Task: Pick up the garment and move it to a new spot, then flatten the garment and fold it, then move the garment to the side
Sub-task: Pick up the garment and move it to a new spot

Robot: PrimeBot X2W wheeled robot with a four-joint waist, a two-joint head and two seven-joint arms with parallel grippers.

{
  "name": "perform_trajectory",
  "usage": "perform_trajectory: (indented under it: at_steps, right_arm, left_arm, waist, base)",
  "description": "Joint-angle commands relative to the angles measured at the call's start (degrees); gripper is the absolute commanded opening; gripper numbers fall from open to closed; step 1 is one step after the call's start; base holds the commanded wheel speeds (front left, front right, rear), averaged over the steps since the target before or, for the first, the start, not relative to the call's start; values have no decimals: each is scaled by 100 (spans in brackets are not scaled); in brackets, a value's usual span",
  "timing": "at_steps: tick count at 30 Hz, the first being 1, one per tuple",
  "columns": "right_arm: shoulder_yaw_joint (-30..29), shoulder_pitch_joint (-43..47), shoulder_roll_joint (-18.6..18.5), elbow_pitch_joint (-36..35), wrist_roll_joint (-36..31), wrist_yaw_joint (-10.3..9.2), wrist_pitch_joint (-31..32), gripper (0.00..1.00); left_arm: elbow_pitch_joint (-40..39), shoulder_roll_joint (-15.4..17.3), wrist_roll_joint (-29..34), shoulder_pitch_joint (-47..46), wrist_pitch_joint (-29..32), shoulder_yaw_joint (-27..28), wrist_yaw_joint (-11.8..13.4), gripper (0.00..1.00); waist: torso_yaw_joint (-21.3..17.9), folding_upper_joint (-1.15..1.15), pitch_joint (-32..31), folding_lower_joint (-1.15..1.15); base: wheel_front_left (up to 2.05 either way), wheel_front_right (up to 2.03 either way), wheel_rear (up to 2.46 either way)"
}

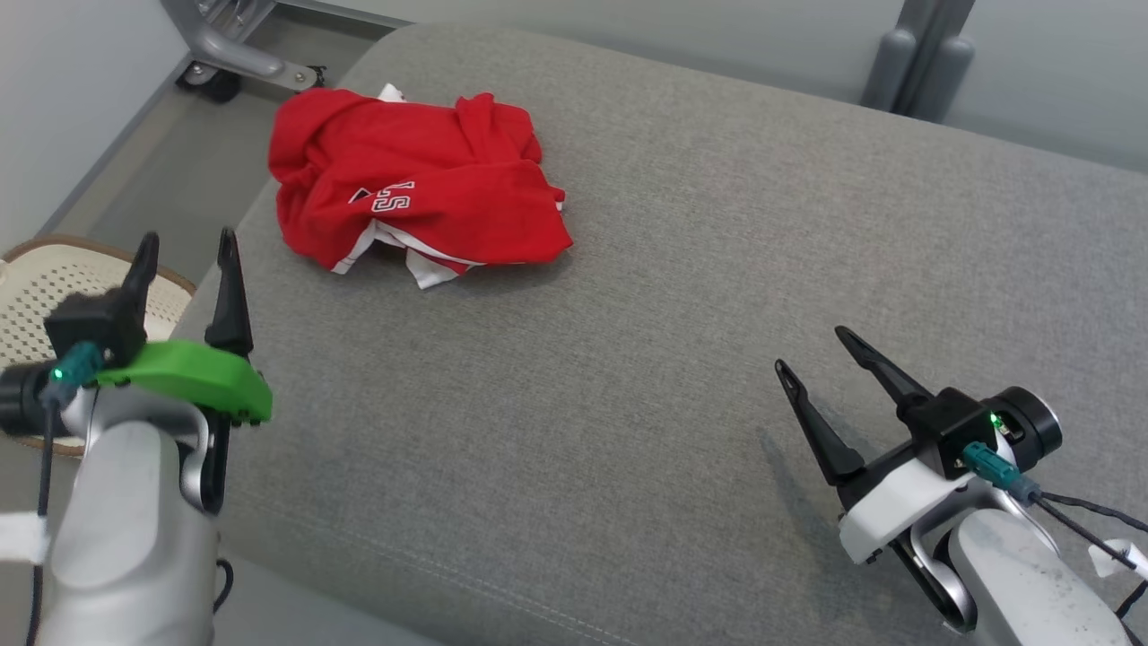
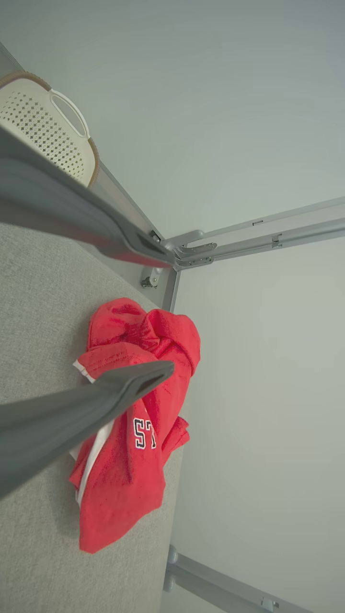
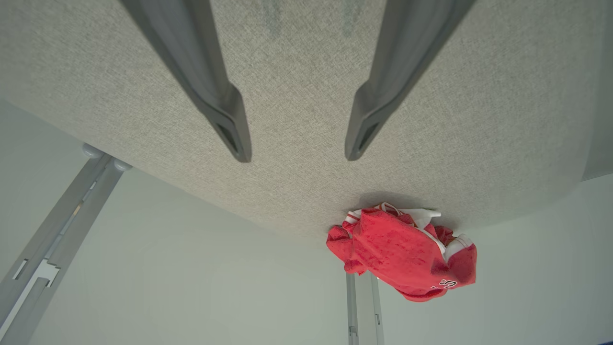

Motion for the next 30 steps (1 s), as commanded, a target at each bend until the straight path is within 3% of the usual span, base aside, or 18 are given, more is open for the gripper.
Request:
perform_trajectory:
  at_steps: [1,8,11,14,24,29,30]
  right_arm:
    - [10,-121,-115,-33,13,-6,-18,100]
    - [-31,-354,-355,-120,29,-6,-18,100]
    - [-30,-435,-396,-175,32,-6,-18,100]
    - [-24,-497,-415,-212,24,-6,-18,100]
    - [-152,-551,-638,-357,46,-6,-18,100]
    - [-104,-647,-622,-351,54,-6,-18,100]
    - [-99,-662,-618,-351,58,-6,-18,100]
  left_arm:
    - [250,133,-290,-450,-2,-260,-19,100]
    - [1248,819,-1716,-1764,297,-1519,-18,100]
    - [1567,1000,-2263,-2001,419,-1750,-19,100]
    - [1843,1201,-2394,-2100,395,-1824,-19,100]
    - [3284,1071,-2792,-2426,343,-1761,-15,100]
    - [3632,974,-2784,-2572,410,-1803,170,100]
    - [3657,949,-2794,-2609,354,-1794,202,14]
  waist:
    - [-580,0,600,0]
    - [-1073,0,1112,0]
    - [-1265,0,1260,0]
    - [-1402,0,1348,0]
    - [-1630,0,1692,0]
    - [-1647,0,1751,0]
    - [-1642,0,1757,0]
  base:
    - [0,0,0]
    - [0,0,0]
    - [0,0,0]
    - [0,0,0]
    - [0,0,0]
    - [0,0,0]
    - [0,0,0]
